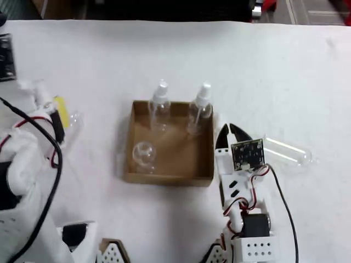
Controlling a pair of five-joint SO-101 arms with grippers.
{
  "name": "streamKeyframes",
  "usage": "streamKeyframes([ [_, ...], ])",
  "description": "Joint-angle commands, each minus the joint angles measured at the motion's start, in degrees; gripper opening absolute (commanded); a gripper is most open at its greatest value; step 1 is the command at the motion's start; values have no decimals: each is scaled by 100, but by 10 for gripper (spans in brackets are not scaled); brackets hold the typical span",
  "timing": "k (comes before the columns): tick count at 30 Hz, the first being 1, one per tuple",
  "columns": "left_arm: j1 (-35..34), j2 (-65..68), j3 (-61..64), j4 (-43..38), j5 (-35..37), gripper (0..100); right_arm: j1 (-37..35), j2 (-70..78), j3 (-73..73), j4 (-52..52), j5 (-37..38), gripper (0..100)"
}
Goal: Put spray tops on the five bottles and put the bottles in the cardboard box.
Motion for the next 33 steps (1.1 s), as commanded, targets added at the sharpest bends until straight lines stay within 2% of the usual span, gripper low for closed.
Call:
streamKeyframes([
  [1, 470, -400, -299, -158, -97, 23, 13, -48, 132, 31, 53, 15],
  [8, 1516, -1516, -44, -193, -158, 22, 13, -57, 132, 31, 53, 15],
  [11, 1903, -1903, 818, -580, -686, 21, 13, -57, 132, 31, 53, 15],
  [15, 1912, -2457, 2286, -1574, -844, 21, 13, -57, 132, 31, 53, 15],
  [24, 2088, -3996, 5152, -5459, -835, 21, 13, -57, 132, 31, 53, 15],
  [26, 2325, -4075, 5468, -5855, -835, 21, 13, -57, 132, 13, 53, 15],
  [30, 3125, -4013, 5618, -6154, -835, 21, 4, -57, 132, -4, 53, 15],
  [33, 3345, -3741, 5749, -6690, -844, 21, 13, -57, 132, -13, 53, 15],
])
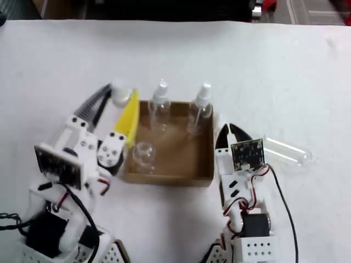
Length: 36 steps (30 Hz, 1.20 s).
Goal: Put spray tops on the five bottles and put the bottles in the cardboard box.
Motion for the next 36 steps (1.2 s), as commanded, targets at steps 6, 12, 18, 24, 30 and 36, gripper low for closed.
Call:
streamKeyframes([
  [6, 251, 725, 457, -993, -105, 21, 13, -57, 132, -13, 53, 15],
  [12, 189, 400, 1081, -1213, -123, 22, 13, -66, 132, -13, 53, 15],
  [18, -145, -110, 2189, -2180, -114, 22, -13, -66, 132, -13, 53, 15],
  [24, -110, -646, 2558, -2171, -114, 22, -22, -66, 132, -13, 53, 15],
  [30, -101, -796, 2901, -2171, -97, 22, -22, -66, 132, -13, 62, 15],
  [36, -31, -804, 3051, -1811, -62, 22, -22, -66, 132, -22, 62, 15],
])
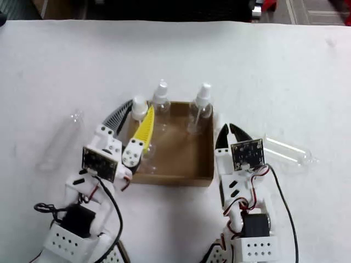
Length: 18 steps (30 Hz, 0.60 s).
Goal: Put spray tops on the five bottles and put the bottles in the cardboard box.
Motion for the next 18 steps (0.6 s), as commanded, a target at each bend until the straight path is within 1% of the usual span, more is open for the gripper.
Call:
streamKeyframes([
  [1, 84, -119, -79, 334, 0, 22, -22, -66, 132, -22, 53, 15],
  [4, 207, -259, -70, 668, -18, 22, -22, -66, 132, -22, 53, 15],
  [12, 198, -752, -53, 1178, -35, 22, -22, -66, 132, -22, 53, 15],
  [18, 215, -778, 237, 1240, -35, 22, -31, -66, 132, -22, 53, 15],
])
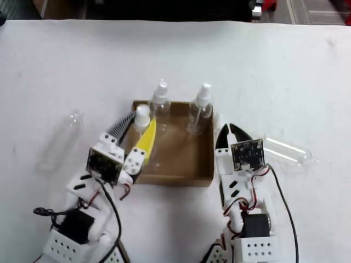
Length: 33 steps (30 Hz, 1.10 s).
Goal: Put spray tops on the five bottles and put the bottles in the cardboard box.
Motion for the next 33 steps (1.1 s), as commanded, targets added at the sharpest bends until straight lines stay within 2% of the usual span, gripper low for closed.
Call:
streamKeyframes([
  [1, 75, -101, 35, 0, -35, 22, -31, -66, 132, -22, 53, 15],
  [20, 40, -110, 431, 9, -35, 25, -31, -66, 132, -22, 53, 15],
  [25, -92, -110, 466, 62, 9, 82, -31, -66, 132, -22, 53, 15],
  [33, -330, -110, 413, 316, 9, 92, -31, -66, 132, -22, 53, 15],
])
